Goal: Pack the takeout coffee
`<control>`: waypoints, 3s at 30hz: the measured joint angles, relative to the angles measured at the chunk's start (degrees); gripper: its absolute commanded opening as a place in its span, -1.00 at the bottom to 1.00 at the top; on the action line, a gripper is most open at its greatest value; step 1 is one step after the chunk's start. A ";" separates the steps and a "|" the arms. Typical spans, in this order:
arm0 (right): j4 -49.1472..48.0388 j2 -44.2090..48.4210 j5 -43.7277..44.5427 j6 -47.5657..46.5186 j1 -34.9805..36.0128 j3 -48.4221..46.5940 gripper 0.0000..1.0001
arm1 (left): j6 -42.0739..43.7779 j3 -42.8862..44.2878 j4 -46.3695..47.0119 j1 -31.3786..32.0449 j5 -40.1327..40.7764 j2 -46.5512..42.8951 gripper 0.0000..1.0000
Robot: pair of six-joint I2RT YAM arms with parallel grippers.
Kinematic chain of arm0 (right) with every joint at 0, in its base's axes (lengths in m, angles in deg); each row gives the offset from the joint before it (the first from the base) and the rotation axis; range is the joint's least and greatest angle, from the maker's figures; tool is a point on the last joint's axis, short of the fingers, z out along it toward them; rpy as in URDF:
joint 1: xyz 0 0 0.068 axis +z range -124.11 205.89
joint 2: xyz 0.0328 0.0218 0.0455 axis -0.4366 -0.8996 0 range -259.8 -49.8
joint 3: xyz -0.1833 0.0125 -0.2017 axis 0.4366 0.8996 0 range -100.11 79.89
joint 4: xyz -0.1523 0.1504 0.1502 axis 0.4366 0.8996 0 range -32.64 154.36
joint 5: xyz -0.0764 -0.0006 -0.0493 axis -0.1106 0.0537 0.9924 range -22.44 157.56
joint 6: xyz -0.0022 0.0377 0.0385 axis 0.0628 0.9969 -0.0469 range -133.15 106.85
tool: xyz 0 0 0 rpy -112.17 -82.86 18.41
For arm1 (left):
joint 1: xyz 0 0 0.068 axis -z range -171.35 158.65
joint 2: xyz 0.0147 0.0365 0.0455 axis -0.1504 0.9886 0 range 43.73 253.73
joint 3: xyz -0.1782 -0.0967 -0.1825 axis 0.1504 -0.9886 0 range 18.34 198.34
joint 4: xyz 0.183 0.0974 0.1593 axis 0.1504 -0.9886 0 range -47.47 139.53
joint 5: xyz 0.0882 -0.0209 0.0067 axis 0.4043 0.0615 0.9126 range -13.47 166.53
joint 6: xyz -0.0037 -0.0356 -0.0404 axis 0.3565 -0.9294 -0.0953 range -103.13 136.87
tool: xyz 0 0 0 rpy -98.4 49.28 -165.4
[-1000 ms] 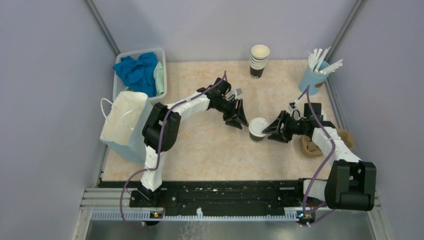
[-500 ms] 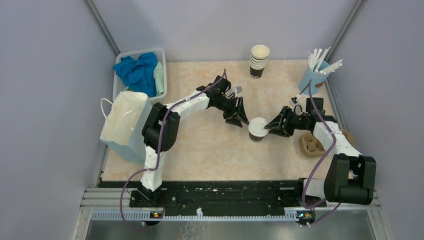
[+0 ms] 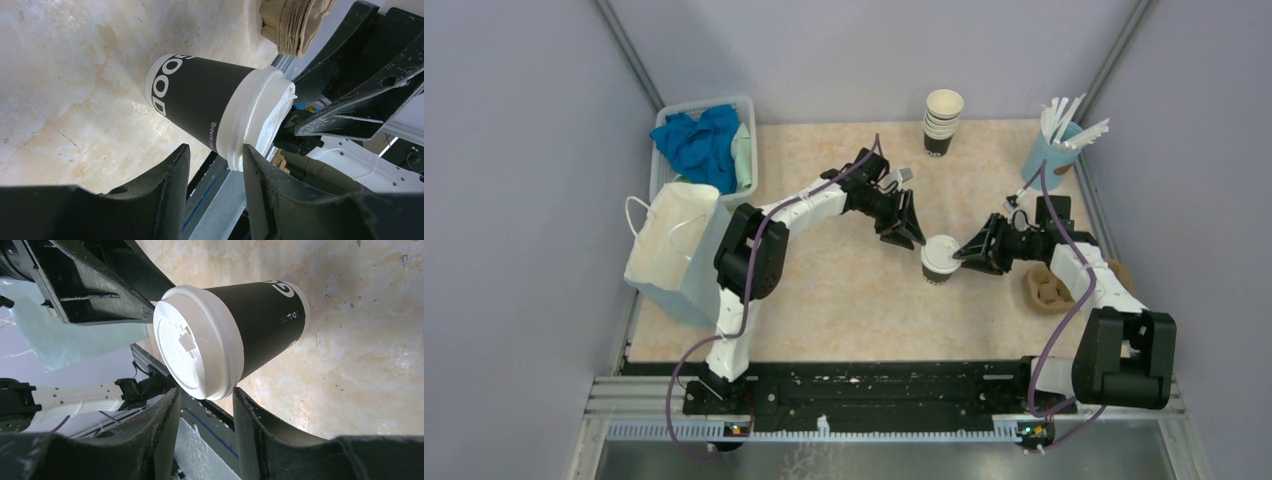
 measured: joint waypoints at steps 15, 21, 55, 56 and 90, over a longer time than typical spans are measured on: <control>-3.17 -0.17 -0.07 0.68 -0.07 3.76 -0.25 | 1.66 0.13 -0.90 0.02 -0.35 0.57 -0.09; -6.69 -0.72 -1.49 2.05 -0.28 5.33 -0.25 | 2.56 -2.25 -0.42 0.02 0.39 -0.52 -0.11; -8.41 -1.75 -5.20 2.56 -5.35 6.25 0.00 | 5.11 -4.50 -6.60 0.87 6.49 0.96 -0.01; -8.50 -1.75 -5.09 2.45 -5.35 6.38 0.02 | 5.11 -4.50 -6.62 0.87 6.49 0.96 0.01; 2.40 -2.14 10.01 -4.68 3.87 3.91 -0.09 | -2.89 -10.75 6.60 3.41 -4.07 -5.42 0.35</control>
